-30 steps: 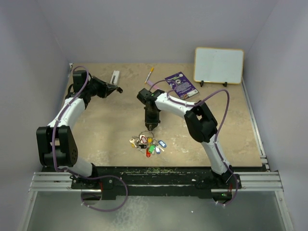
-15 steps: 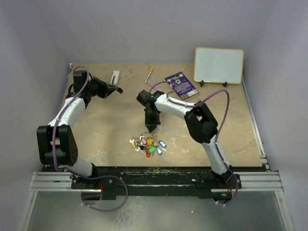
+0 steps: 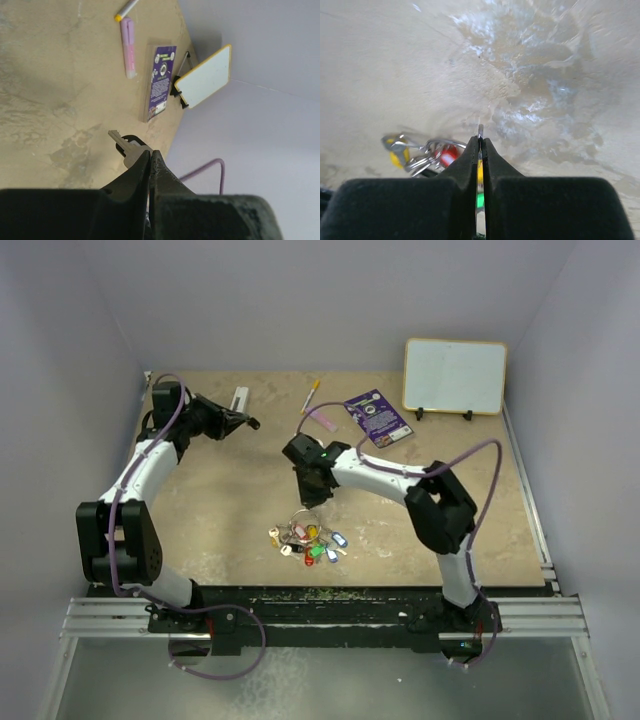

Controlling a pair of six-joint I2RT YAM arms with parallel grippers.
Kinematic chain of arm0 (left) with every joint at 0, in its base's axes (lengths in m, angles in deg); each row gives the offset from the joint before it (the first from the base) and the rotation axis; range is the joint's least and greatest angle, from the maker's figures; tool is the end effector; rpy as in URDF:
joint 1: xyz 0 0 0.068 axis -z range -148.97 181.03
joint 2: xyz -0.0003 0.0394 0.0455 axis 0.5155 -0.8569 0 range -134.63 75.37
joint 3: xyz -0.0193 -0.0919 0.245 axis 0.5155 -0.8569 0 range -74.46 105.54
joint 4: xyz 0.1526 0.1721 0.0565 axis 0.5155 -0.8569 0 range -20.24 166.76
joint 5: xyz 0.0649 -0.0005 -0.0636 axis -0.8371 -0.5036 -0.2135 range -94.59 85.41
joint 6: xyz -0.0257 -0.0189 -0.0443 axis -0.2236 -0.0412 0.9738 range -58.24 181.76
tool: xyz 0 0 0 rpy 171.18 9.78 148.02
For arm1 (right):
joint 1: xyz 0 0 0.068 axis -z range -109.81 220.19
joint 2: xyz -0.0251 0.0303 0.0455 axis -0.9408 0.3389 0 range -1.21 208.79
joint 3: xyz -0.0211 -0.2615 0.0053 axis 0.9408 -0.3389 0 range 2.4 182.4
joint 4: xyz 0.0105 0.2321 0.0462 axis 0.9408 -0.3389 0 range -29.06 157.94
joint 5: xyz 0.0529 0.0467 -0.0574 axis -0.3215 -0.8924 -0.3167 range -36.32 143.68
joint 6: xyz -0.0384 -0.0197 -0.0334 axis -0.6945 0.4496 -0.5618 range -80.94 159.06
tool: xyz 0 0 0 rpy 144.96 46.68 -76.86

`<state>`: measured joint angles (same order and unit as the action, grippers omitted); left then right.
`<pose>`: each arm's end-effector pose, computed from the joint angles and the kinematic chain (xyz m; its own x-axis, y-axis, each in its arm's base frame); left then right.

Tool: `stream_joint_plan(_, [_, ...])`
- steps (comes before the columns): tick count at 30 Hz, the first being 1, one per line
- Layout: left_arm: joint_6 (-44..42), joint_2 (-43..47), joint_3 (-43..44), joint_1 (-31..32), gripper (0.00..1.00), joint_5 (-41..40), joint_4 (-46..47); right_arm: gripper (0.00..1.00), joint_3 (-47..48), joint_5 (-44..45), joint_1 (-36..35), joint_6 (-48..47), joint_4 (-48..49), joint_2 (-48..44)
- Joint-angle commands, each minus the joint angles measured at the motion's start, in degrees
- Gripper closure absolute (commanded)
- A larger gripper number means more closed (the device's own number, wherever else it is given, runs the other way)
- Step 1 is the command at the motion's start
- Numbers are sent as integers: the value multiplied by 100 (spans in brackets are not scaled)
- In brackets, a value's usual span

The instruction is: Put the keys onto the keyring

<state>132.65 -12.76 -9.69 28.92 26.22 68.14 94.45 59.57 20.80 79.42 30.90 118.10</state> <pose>0.3261 -0.0067 0.2792 -0.5536 -0.8325 -0.0214 -0.3683 0.2678 -0.8903 0.2722 0.3115 0.1881 -0.9171 -0.0800 -0.3905 -0.1736 0.9620 0.2106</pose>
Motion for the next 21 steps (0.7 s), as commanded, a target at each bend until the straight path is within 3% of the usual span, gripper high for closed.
stream_joint_plan(1, [261,32,343,109,96,503,123,100,-504,403,52,-571,1526,-1397])
stream_joint_plan(9, [658,110,432,282,96,940,-304,100,-546,315,43,-1243,2545,-2160])
stream_joint_plan(21, [1032,86,690,513,96,1291,-394,100,15,479,43,-1566,3387,-2126])
